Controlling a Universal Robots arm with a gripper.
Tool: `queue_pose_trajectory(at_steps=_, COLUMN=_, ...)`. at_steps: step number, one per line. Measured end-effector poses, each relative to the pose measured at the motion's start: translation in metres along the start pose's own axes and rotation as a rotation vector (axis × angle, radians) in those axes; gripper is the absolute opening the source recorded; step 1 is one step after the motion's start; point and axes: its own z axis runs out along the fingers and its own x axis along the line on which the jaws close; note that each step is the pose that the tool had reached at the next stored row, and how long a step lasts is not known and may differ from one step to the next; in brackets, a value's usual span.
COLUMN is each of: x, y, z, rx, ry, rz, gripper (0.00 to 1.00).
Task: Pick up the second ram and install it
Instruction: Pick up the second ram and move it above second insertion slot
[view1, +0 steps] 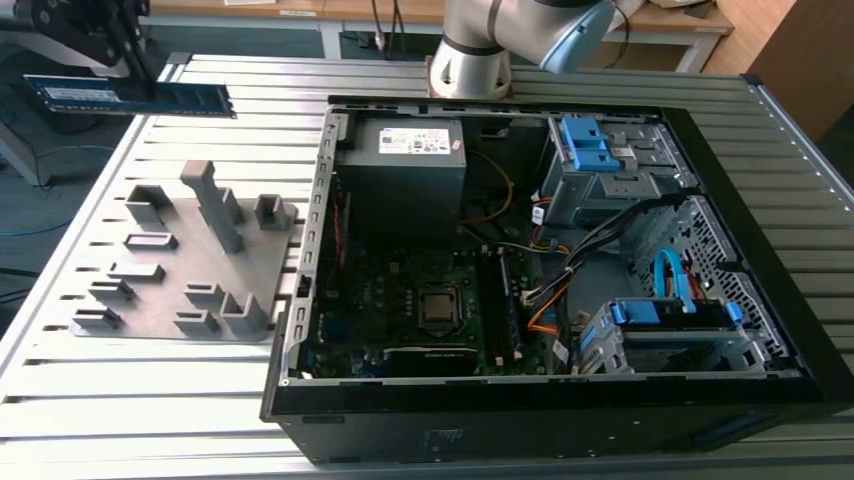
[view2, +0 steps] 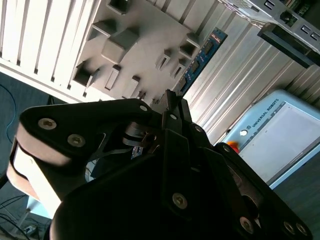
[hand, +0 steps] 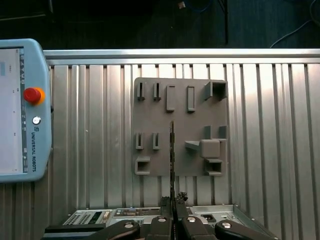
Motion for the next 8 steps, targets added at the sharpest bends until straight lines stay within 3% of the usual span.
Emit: queue_pose_trajectory(at_steps=8, x=0.0005, y=-0.0046, z=0.0144, rx=0.0001, ry=0.0000, rz=0.000, gripper=0.14)
